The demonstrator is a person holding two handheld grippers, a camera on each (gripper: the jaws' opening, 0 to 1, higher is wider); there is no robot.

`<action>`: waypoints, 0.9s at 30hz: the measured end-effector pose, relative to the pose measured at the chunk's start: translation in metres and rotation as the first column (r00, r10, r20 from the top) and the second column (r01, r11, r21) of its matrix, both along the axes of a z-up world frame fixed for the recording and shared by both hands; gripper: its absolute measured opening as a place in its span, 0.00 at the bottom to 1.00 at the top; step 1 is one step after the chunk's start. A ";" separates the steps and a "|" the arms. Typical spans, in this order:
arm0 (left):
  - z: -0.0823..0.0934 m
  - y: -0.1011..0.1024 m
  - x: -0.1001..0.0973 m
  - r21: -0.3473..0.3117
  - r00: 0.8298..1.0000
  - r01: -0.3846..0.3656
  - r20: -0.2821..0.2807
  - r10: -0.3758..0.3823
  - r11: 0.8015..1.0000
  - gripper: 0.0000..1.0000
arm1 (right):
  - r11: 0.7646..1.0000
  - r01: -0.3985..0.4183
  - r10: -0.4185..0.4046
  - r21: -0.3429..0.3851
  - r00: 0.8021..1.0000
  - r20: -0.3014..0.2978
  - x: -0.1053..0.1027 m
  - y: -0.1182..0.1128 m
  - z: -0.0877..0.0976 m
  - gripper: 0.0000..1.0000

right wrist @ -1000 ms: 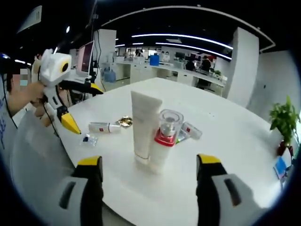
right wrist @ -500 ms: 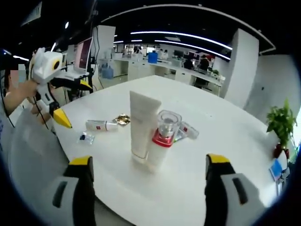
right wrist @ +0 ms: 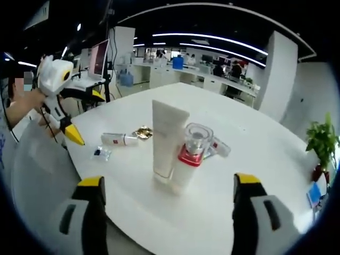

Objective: Arrange the skincare products in the storage area until every visible bottle or jar stands upright without overlapping.

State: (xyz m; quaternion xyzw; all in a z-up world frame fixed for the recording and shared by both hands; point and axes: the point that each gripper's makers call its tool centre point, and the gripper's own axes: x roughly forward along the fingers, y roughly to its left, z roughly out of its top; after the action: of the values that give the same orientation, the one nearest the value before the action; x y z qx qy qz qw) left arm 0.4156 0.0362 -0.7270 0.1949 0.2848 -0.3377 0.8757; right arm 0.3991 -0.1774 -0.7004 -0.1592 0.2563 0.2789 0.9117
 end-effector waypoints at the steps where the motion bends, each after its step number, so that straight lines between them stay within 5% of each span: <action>1: -0.005 0.002 0.000 0.024 1.000 0.008 -0.015 -0.008 1.000 0.95 | 1.000 -0.002 0.002 0.004 1.000 0.000 0.000 0.000 0.000 1.00; 13: -0.043 0.010 0.014 0.063 0.991 0.005 -0.132 0.004 0.998 0.61 | 1.000 0.008 -0.008 0.003 1.000 -0.002 -0.001 -0.008 -0.001 1.00; 27: -0.074 0.010 0.031 0.115 0.975 0.047 -0.221 -0.021 0.992 0.38 | 1.000 0.010 -0.010 -0.018 1.000 -0.012 -0.002 -0.009 -0.007 1.00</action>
State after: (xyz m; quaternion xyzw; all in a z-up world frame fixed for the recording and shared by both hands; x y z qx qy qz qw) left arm 0.4470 0.0466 -0.8005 0.2132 0.3960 -0.3545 0.8198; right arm 0.3968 -0.1865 -0.7074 -0.1646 0.2651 0.2728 0.9100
